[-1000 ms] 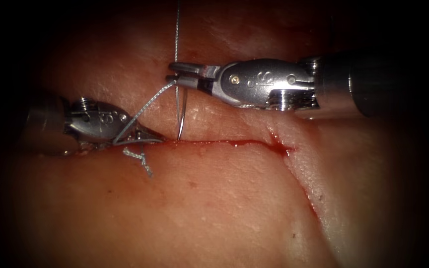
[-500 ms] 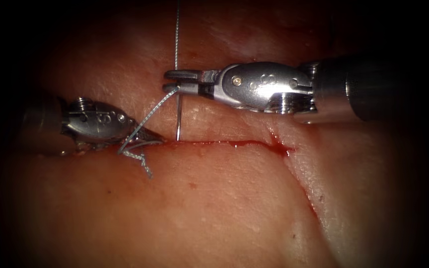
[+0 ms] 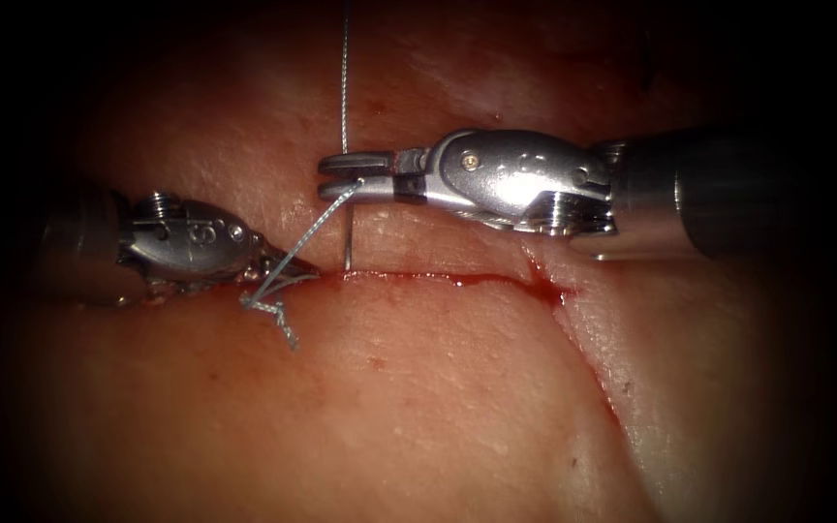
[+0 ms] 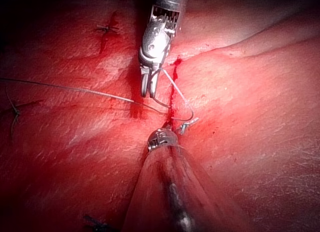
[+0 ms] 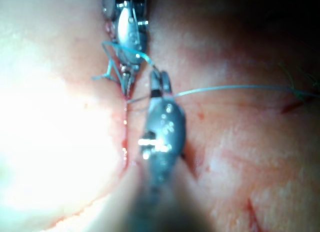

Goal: Wound Closure

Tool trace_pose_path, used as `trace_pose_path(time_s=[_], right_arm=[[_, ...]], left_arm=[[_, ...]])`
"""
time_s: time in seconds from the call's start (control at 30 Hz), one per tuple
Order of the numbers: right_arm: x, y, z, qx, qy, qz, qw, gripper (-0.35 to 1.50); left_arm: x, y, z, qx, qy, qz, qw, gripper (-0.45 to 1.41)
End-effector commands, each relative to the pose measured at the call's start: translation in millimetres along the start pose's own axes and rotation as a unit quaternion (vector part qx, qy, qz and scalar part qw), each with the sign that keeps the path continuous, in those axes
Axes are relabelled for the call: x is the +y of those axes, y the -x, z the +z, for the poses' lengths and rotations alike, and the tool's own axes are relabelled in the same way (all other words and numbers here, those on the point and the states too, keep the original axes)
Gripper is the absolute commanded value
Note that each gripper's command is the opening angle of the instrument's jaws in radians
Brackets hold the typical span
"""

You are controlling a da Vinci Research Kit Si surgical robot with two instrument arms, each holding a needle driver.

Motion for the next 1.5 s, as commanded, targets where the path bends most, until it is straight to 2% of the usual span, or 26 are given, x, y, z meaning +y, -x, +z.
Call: trace_pose_path(time_s=[0.03, 0.17, 0.3, 0.5, 0.8, 0.9, 1.03, 1.13, 1.27, 1.5], right_arm=[[0.1, 0.5, 0.7, -0.001, 0.001, 0.017, 1.000, -0.35], [0.3, 0.7, 0.7, -0.005, 0.008, 0.070, 0.997, -0.35], [1.0, 1.2, 0.7, 0.002, 0.041, 0.137, 0.990, -0.35], [1.6, 1.6, 0.4, 0.003, 0.044, 0.142, 0.989, -0.35], [1.7, 1.8, 0.4, 0.004, 0.045, 0.141, 0.989, -0.35], [1.8, 1.8, 0.3, 0.004, 0.045, 0.142, 0.989, -0.35], [1.7, 1.7, 0.3, 0.001, 0.044, 0.142, 0.989, -0.35], [1.7, 1.7, 0.1, -0.002, 0.044, 0.142, 0.989, -0.35], [1.9, 1.8, -0.1, -0.003, 0.044, 0.142, 0.989, -0.35], [2.2, 1.8, -0.3, -0.003, 0.045, 0.142, 0.989, -0.35]], left_arm=[[0.0, 0.1, 0.8, 0.000, 0.000, 0.000, 1.000, -0.45], [0.1, 0.1, 0.9, 0.001, 0.000, 0.003, 1.000, -0.45], [0.4, 0.0, 0.9, 0.001, 0.000, 0.005, 1.000, -0.45], [0.7, -0.7, 0.1, 0.000, 0.004, 0.006, 1.000, -0.45], [2.9, -4.9, -4.6, 0.009, -0.013, 0.010, 1.000, -0.45], [4.0, -6.2, -6.0, 0.012, -0.018, 0.010, 1.000, -0.37], [5.9, -7.2, -7.2, 0.012, -0.022, 0.015, 1.000, -0.37], [7.6, -7.6, -7.2, 0.012, -0.030, 0.021, 0.999, -0.38], [10.4, -8.2, -6.3, 0.011, -0.016, 0.028, 0.999, -0.42], [13.3, -9.1, -5.0, 0.010, -0.003, 0.031, 0.999, -0.45]])
